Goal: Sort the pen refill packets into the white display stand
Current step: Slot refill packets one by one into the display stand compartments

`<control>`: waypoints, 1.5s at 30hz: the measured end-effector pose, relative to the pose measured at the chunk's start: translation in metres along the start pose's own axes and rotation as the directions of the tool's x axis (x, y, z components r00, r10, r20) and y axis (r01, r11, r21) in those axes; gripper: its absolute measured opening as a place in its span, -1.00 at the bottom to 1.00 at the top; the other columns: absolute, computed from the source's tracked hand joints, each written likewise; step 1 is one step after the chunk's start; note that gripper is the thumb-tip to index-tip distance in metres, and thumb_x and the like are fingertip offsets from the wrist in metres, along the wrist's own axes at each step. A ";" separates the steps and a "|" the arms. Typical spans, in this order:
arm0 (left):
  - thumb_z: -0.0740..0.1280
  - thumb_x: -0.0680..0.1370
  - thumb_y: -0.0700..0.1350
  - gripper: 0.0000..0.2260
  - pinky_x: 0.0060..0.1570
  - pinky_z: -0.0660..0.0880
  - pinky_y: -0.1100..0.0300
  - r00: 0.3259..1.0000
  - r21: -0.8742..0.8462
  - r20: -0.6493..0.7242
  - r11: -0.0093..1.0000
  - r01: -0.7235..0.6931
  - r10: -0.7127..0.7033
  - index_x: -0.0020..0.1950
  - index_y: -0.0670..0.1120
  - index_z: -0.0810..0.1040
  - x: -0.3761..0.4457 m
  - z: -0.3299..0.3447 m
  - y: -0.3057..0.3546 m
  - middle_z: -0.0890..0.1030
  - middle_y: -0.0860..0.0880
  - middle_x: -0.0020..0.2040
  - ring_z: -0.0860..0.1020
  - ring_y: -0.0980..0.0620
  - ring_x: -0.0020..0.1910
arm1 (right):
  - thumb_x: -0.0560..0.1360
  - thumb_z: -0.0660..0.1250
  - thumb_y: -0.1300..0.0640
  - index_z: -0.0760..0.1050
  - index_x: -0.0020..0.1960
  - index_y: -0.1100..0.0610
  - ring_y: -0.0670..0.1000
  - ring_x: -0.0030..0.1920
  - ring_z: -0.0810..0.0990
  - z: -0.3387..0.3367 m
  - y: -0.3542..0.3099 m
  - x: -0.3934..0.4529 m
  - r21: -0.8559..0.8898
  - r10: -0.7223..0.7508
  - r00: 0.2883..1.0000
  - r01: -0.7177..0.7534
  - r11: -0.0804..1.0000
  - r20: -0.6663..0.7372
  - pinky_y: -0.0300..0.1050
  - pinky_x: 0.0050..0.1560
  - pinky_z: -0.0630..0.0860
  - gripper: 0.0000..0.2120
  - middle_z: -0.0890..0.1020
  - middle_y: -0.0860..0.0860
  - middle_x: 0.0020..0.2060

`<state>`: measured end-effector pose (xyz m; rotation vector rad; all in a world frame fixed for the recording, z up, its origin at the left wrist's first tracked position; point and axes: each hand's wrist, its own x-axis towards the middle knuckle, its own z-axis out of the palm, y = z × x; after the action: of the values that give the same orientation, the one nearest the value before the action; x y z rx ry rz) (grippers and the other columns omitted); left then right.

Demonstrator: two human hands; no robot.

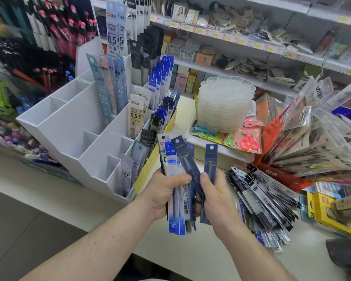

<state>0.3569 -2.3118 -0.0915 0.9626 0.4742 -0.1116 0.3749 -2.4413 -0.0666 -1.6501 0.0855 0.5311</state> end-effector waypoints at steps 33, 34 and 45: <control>0.42 0.28 -0.24 -0.52 0.02 0.61 -0.16 0.993 0.048 -0.034 0.993 -0.110 0.112 0.21 -0.23 0.55 0.008 0.000 0.001 0.67 -0.28 0.02 0.67 -0.22 -0.04 | 0.68 0.16 0.09 0.62 -0.18 0.07 -0.13 -0.35 0.60 0.000 -0.012 0.018 -0.023 -0.189 0.981 0.188 0.982 -0.050 -0.13 -0.28 0.53 -0.65 0.65 -0.13 -0.38; 0.42 0.28 -0.25 -0.53 -0.01 0.62 -0.14 0.993 0.062 -0.037 0.992 -0.113 0.115 0.20 -0.22 0.56 0.008 0.002 0.001 0.68 -0.25 0.00 0.67 -0.21 -0.05 | 0.67 0.16 0.06 0.64 -0.17 0.07 -0.02 -0.24 0.67 0.003 -0.013 0.021 -0.003 -0.166 0.984 0.166 0.986 -0.057 0.02 -0.16 0.60 -0.65 0.70 -0.06 -0.29; 0.49 0.44 -0.34 -0.70 -0.08 0.65 0.00 0.985 0.165 -0.105 0.980 -0.115 0.134 0.15 -0.18 0.60 0.006 0.005 0.017 0.72 -0.16 -0.02 0.70 -0.14 -0.04 | 0.62 0.29 0.16 0.59 0.05 0.19 0.18 -0.04 0.71 0.002 -0.012 0.028 0.298 0.066 0.993 -0.093 0.950 0.099 0.13 -0.02 0.66 -0.86 0.73 0.17 -0.04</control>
<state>0.3690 -2.3053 -0.0790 1.1569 0.5153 0.0205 0.4034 -2.4305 -0.0669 -1.3269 0.1612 0.6191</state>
